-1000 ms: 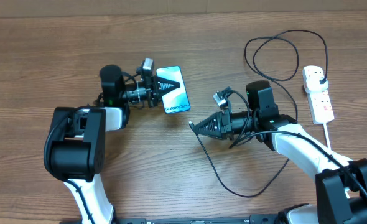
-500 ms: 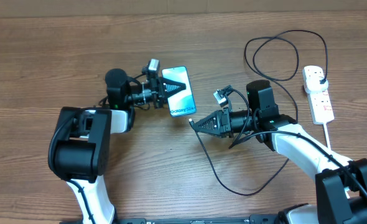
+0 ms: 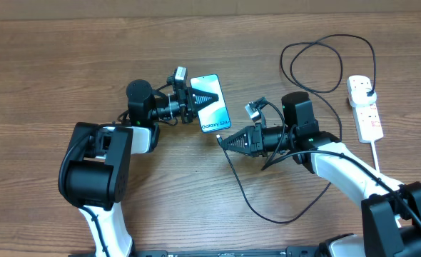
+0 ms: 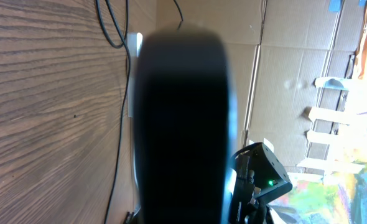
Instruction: Plug charger to phone and switch on socket
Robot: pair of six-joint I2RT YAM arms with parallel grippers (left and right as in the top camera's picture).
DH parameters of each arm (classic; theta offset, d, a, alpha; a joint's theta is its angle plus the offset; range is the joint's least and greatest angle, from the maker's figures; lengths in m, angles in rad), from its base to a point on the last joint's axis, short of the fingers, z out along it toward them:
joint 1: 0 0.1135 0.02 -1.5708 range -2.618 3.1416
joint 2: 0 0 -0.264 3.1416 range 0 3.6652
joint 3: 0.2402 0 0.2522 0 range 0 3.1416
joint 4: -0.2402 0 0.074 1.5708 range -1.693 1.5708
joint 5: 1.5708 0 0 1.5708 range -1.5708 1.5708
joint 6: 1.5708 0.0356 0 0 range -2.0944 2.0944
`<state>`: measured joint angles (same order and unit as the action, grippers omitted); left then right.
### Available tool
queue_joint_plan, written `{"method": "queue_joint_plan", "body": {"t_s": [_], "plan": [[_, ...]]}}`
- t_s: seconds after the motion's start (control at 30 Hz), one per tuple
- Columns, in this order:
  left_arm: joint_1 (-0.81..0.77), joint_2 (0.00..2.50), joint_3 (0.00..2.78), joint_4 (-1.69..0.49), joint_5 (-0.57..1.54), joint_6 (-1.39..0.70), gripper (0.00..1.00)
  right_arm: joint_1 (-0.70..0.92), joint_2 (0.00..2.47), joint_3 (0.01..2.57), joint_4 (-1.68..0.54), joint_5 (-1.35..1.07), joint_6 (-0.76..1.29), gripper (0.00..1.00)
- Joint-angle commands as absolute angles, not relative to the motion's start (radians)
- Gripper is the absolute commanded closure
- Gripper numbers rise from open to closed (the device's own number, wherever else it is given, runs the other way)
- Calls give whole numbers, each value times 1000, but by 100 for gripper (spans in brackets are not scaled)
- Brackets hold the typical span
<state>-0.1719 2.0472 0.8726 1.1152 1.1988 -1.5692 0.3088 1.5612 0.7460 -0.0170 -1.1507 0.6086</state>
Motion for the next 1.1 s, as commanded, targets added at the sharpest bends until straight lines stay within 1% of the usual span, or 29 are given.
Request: {"method": "queue_joint_plan", "body": {"t_s": [0.0,1.07], "plan": [[-180,2043,870,1127,1190,-1576,95,314,1549,745,-5,-1140,602,96],[-196,2043,870,1127,1197,-1575,96,314,1549,745,25,-1051,671,96]]}}
